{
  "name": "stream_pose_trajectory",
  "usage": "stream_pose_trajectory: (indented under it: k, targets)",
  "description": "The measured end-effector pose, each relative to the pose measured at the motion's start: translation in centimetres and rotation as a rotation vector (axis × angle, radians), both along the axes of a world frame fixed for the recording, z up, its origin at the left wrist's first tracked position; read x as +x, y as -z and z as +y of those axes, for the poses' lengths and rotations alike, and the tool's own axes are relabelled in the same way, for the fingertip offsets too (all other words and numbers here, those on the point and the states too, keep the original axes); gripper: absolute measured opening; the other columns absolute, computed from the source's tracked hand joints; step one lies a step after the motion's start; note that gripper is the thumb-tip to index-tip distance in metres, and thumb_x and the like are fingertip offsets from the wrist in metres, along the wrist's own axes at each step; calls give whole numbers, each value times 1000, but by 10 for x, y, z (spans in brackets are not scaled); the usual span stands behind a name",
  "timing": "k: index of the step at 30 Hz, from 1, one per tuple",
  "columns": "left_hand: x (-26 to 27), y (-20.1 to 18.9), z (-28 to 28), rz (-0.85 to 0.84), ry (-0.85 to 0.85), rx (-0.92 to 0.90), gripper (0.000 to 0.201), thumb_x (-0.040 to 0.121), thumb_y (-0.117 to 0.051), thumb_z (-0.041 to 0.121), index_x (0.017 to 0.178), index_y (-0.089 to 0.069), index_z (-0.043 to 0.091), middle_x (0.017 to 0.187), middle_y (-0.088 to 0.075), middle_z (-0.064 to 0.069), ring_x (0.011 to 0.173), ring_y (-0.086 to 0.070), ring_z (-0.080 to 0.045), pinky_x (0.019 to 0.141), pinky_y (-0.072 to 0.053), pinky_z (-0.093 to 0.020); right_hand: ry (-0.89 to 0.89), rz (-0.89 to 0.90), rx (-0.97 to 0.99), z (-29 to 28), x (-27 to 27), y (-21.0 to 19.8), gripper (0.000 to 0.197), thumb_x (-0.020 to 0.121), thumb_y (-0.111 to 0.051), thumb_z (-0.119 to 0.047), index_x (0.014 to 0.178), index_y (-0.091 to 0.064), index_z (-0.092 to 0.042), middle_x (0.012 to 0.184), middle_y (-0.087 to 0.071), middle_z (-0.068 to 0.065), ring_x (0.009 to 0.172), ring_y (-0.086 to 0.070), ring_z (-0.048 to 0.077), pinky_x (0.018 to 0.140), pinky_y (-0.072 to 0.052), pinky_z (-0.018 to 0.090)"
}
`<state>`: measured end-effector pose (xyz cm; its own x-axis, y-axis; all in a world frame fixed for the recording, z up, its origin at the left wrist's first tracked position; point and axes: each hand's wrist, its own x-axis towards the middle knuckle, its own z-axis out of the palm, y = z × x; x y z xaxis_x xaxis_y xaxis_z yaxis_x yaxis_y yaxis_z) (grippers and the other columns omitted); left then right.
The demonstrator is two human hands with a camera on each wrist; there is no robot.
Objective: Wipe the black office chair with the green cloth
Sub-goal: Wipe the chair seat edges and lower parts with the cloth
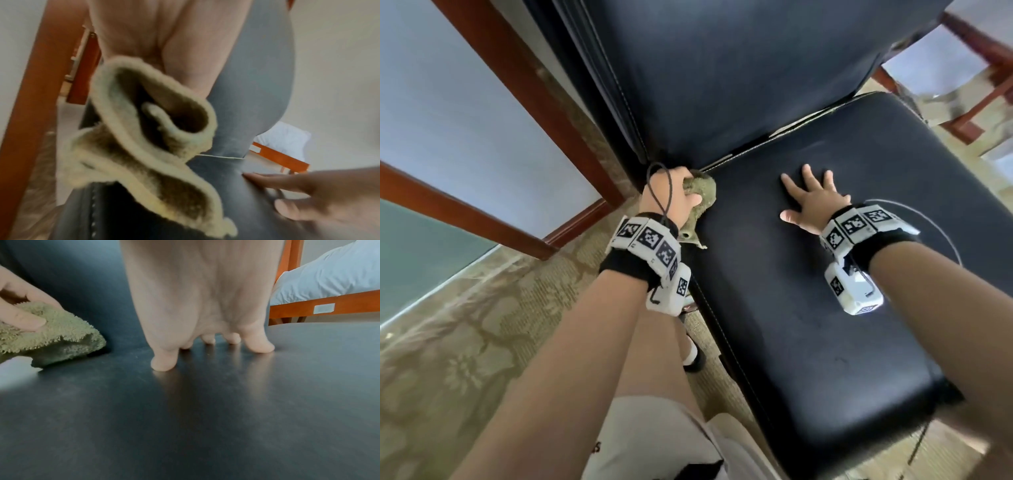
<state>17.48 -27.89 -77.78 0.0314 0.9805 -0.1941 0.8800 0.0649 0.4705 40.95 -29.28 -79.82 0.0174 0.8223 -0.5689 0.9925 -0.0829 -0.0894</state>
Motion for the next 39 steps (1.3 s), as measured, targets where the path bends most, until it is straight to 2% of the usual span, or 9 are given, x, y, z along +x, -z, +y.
stream_pose_trajectory:
  k: [3, 6, 12, 17, 21, 25, 32, 37, 39]
  targets:
    - [8, -15, -15, -136, 67, 103, 39, 82, -68, 24, 119, -61, 16, 115, -60, -10, 107, -56, -25, 87, -36, -25, 73, 251, 88, -1, -17, -19, 50, 94, -48, -41, 141, -40, -23, 149, -32, 10, 137, -27, 34, 107, -29, 44]
    - [21, -28, -18, -242, 71, 190, 40, 80, -70, 25, 118, -61, 16, 112, -62, -9, 104, -57, -21, 85, -36, -22, 329, 761, 52, -9, -35, -48, 50, 95, -36, -52, 103, -67, -14, 106, -67, 0, 100, -59, 16, 82, -44, 27]
    - [43, -44, -30, -375, 131, 74, 67, 78, -74, 26, 135, -41, 15, 118, -56, -2, 105, -53, -13, 85, -36, -18, 490, 1044, 215, -20, -30, -77, 11, 90, -61, -27, 83, -65, -18, 90, -65, 7, 88, -58, 16, 83, -47, 31]
    - [47, -63, -35, -531, 47, -158, 67, 93, -51, 45, 147, -18, 24, 128, -42, 0, 118, -46, -13, 108, -34, -33, 429, 1207, 267, -23, -7, -108, 18, 88, -60, -10, 73, -54, -18, 75, -55, 0, 76, -53, 14, 80, -43, 28]
    - [51, -81, -33, -714, 69, -189, 76, 84, -63, 44, 146, -24, 22, 144, -32, -2, 130, -39, -11, 111, -31, -32, 329, 1308, 232, -31, 6, -134, 21, 92, -53, -5, 73, -49, -15, 73, -51, 2, 69, -51, 12, 72, -44, 24]
    - [50, -92, -42, -912, 135, -306, 14, 91, -59, 12, 104, -61, 16, 101, -68, 3, 94, -65, -8, 89, -50, -26, 286, 1248, 255, -38, 13, -149, 16, 92, -54, -11, 77, -49, -16, 78, -50, 4, 75, -48, 14, 73, -43, 22]
    - [39, -106, -49, -662, 255, -322, 25, 82, -69, 8, 101, -61, 21, 97, -66, 7, 89, -63, -4, 85, -50, -21, 285, 847, 288, -46, 27, -148, 11, 97, -48, -16, 89, -53, -22, 100, -55, 9, 93, -50, 21, 81, -48, 45]
    - [49, -101, -54, -352, -71, 5, 18, 89, -63, 25, 98, -60, 10, 89, -56, -2, 84, -54, -14, 86, -46, -30, 367, 861, 311, -50, 31, -149, 12, 96, -47, -15, 104, -57, -18, 110, -59, 14, 108, -55, 33, 92, -45, 46]
    - [61, -104, -62, -482, -120, -200, 28, 95, -52, 36, 90, -59, 9, 93, -58, -8, 73, -54, -16, 77, -50, -30, 416, 891, 308, -52, 32, -149, 16, 97, -47, -14, 108, -57, -14, 110, -60, 16, 105, -57, 32, 92, -47, 44]
